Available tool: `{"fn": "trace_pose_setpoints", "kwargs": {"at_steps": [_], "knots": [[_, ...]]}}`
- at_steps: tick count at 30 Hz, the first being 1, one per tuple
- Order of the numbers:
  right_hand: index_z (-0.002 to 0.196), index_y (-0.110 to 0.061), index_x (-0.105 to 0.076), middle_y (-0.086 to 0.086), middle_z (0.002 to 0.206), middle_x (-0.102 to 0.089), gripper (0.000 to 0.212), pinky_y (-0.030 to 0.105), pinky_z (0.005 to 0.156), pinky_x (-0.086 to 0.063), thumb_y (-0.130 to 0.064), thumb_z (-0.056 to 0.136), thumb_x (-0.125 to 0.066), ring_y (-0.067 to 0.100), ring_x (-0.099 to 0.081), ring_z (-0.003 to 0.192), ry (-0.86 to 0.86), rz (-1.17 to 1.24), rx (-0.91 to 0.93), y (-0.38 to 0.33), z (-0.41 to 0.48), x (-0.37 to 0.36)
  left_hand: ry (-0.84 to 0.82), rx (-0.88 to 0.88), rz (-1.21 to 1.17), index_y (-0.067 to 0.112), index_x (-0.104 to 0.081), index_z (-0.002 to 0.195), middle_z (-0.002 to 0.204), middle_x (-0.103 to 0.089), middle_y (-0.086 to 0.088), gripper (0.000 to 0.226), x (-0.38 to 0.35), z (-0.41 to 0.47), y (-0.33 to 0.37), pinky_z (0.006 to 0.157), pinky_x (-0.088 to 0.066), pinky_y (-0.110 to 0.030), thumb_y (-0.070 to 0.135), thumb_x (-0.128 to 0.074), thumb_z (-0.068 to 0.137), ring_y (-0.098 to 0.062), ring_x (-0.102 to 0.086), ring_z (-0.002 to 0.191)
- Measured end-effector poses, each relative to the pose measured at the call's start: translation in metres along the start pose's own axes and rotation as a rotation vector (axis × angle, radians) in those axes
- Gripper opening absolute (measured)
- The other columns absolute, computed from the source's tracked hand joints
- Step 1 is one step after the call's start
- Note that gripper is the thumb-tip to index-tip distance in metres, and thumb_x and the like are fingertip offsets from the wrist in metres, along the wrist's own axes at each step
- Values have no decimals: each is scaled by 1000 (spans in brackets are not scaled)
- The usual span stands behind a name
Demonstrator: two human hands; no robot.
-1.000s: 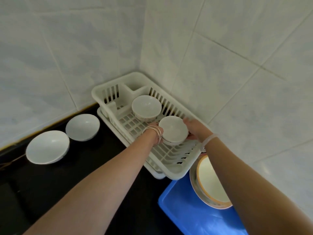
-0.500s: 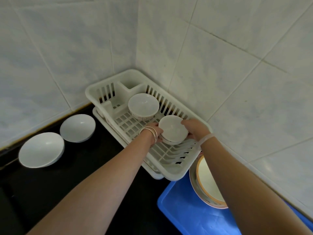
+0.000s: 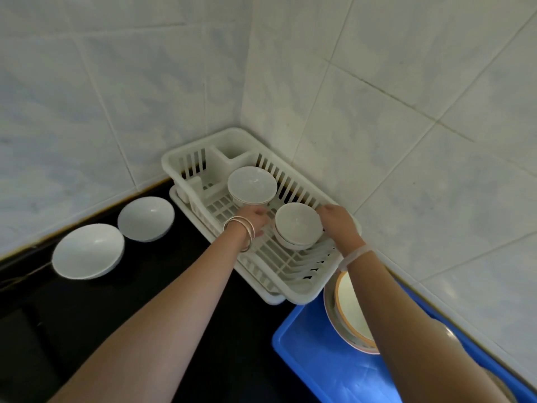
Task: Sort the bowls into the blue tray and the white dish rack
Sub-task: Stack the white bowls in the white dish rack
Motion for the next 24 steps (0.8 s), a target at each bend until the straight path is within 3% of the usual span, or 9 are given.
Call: {"fn": "trace_pose_setpoints", "kwargs": {"at_steps": [2,4,6,9,11,16,18,21,24], "knots": [[90,-11,-62,8,81,-61,23,37,77,-49,-22,95,-42,28,-56,83,3,95,16,-13,-17,-6,46,-61,-26,11,-54,126,129,-56,-13,38,25,-15,2,93,-49,-34,5,-51,89,-23,-56,107],[102,-5,-63,20,100,-66,29,46,90,-51,-25,94,-44,28,-59,88,-45,169,3,-28,-38,-23,113,-89,-83,11,-54,126,128,-57,-10,38,57,-34,-2,97,-47,-35,6,-53,89,-20,-56,108],[101,2,-64,22,100,-67,33,44,83,-51,-25,93,-47,25,-58,78,-94,224,41,-49,-60,-48,186,-112,-112,11,-55,125,127,-58,-10,37,90,-55,-11,99,-46,-36,7,-55,88,-19,-55,112],[87,-18,-65,1,87,-70,20,36,72,-54,-28,91,-48,18,-65,74,-182,267,117,-84,-91,-95,334,-142,-36,14,-58,122,123,-62,-7,35,149,-91,-31,103,-43,-42,12,-58,86,-20,-56,115],[94,-18,-65,0,87,-70,20,28,64,-52,-27,92,-47,14,-63,70,-270,261,104,-97,-105,-136,455,-137,24,15,-59,120,121,-64,-7,34,188,-114,-48,104,-42,-40,13,-59,86,-21,-56,115],[106,-7,-62,16,108,-67,29,40,86,-51,-25,96,-42,25,-62,87,-385,43,64,-109,-114,-225,758,20,127,14,-58,120,129,-57,-11,34,267,-151,-103,100,-38,-36,16,-57,87,-31,-51,119],[103,-4,-63,17,105,-67,33,42,87,-50,-29,97,-42,25,-59,83,-376,-13,82,-116,-111,-247,840,63,140,13,-56,123,132,-53,-16,37,291,-157,-119,102,-37,-39,13,-57,86,-35,-48,120],[84,-8,-59,17,94,-64,34,43,85,-50,-33,98,-40,26,-57,80,-355,-126,156,-130,-101,-271,907,90,152,8,-50,130,133,-49,-22,47,317,-155,-135,105,-36,-43,10,-60,84,-38,-45,123],[94,0,-62,22,103,-66,42,43,85,-51,-35,99,-38,34,-63,91,-360,-203,160,-136,-89,-289,883,134,27,11,-42,136,131,-54,-19,55,330,-146,-153,104,-36,-43,12,-61,84,-35,-48,123]]}}
Point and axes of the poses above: each hand's wrist, its own z-axis towards the middle knuckle, its own x-axis out of the back of the hand, y = z × x, the point moved 10 cm from there along z, towards the middle knuckle
